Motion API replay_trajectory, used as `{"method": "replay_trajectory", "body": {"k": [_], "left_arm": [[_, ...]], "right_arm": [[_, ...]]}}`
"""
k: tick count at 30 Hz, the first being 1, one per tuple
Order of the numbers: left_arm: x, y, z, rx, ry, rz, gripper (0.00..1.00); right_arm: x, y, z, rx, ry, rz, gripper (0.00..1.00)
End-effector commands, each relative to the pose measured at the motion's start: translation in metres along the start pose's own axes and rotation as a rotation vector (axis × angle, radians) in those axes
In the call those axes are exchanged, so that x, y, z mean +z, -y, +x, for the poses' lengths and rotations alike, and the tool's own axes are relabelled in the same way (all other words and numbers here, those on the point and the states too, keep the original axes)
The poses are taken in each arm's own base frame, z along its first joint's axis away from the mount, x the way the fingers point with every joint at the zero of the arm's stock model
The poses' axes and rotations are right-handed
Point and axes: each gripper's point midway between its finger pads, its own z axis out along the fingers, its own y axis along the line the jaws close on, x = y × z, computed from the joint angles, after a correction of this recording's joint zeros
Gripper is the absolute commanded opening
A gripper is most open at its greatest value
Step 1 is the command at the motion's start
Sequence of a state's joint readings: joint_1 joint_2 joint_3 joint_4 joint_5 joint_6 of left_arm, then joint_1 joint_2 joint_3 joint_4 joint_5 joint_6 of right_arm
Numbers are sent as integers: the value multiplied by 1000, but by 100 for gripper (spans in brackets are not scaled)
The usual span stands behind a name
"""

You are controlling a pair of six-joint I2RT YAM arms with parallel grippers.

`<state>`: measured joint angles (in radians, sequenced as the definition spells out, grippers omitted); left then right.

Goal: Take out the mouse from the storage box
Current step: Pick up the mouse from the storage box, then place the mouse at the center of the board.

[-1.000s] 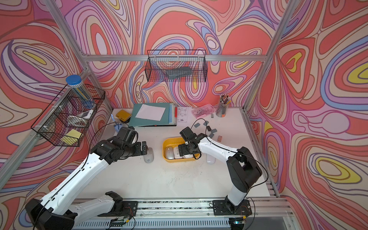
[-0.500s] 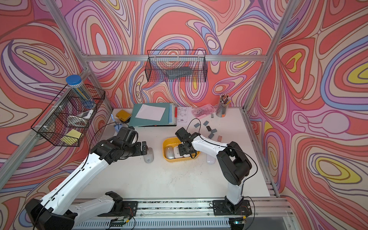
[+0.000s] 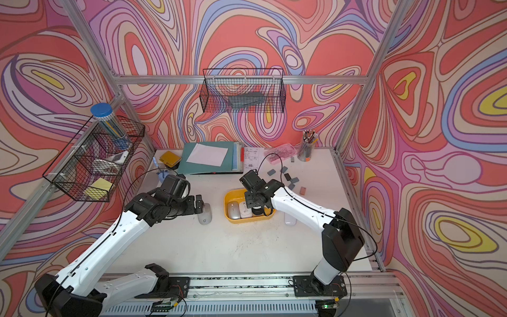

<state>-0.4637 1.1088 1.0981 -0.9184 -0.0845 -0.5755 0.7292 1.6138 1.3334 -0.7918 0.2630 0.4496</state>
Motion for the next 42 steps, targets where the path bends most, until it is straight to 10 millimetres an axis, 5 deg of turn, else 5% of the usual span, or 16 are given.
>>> {"method": "replay_trajectory", "body": {"k": [1,9,15,20,23,32,42], "left_arm": [[-1,1,0,4,9,18,97],[-3,6,0,2,11,50,97],[0,10,2,-3,0,70,96],[2,11,4,-2,-19,72,96],[2,10,6,2,-22,71,96],[4,11,8,-1,-28,78,96],[7,13,9,11,-46,83,95]], "right_arm": [[-6,49,8,61,-44,139,56],[-18,190,26,390,-101,300,56],[-3,246,53,528,-159,452,56],[45,240,92,567,-294,418,56],[57,241,114,585,-331,423,56],[72,243,150,597,-429,421,60],[85,243,168,576,-532,440,79]]}}
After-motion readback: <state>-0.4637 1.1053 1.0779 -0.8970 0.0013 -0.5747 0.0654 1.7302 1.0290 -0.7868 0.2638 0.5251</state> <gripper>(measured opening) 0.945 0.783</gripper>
